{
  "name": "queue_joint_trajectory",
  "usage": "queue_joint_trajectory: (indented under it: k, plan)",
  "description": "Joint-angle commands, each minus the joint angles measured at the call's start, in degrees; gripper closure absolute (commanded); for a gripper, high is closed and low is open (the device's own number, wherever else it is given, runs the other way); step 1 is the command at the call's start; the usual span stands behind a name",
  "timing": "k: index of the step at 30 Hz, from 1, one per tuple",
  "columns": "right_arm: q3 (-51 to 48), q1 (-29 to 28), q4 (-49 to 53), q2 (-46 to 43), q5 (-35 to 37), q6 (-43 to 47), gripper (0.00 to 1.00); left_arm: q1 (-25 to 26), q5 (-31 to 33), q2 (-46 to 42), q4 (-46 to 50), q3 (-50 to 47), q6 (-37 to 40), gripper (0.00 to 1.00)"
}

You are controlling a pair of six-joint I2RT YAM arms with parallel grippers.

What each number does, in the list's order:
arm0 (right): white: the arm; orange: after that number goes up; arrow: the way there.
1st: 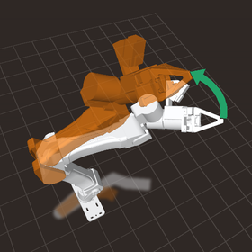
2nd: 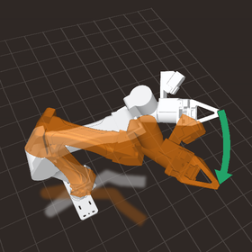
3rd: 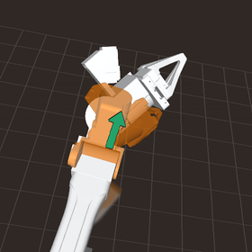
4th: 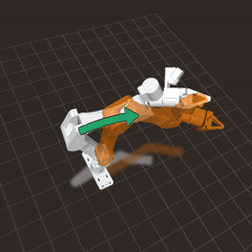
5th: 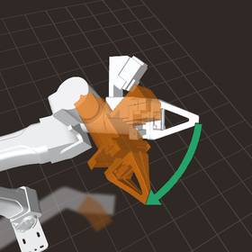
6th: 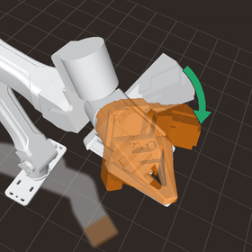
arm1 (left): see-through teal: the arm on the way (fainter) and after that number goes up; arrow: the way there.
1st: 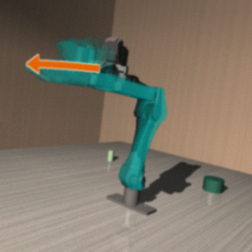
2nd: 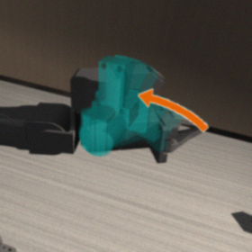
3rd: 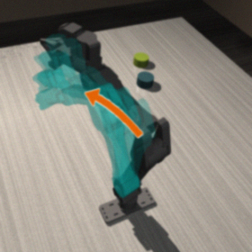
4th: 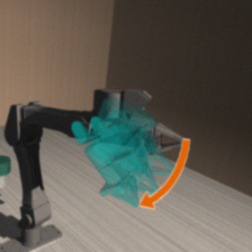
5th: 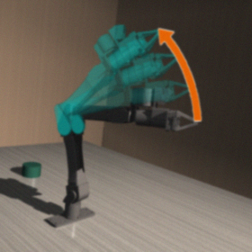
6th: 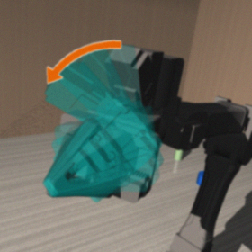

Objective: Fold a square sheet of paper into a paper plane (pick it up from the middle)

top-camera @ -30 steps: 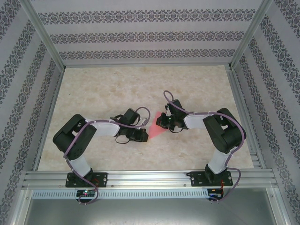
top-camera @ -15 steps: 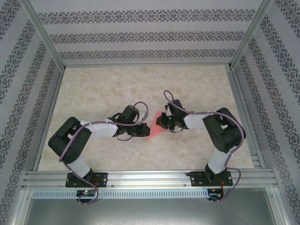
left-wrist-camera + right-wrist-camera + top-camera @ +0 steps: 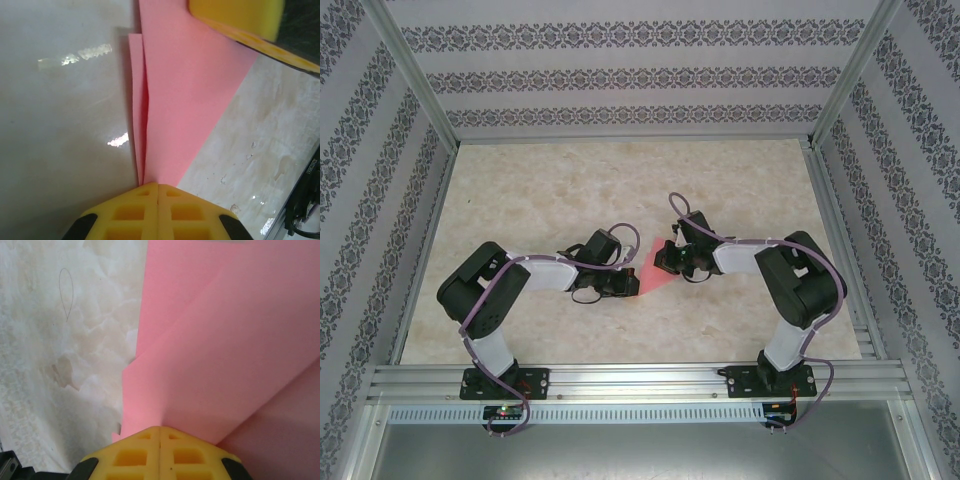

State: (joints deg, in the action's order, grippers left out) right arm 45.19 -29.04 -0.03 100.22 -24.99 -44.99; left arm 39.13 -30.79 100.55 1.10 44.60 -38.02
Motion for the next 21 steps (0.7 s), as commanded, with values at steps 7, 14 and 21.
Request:
queue_joint_trajectory:
  k: [7, 14, 21]
  plan:
    - [-2.0, -5.8, -0.5, -6.7, 0.6, -0.5, 0.97, 0.8, 4.2, 1.8, 6.2, -0.2, 1.7, 1.0]
    - [-2.0, -7.3, -2.0, -3.0, -0.2, -1.1, 0.97, 0.8, 4.2, 1.8, 6.6, 0.1, 1.7, 1.0]
    - [-2.1, -7.2, -1.6, 0.5, 0.3, -0.5, 0.97, 0.9, 3.2, 1.6, 5.6, 0.1, 1.0, 1.0]
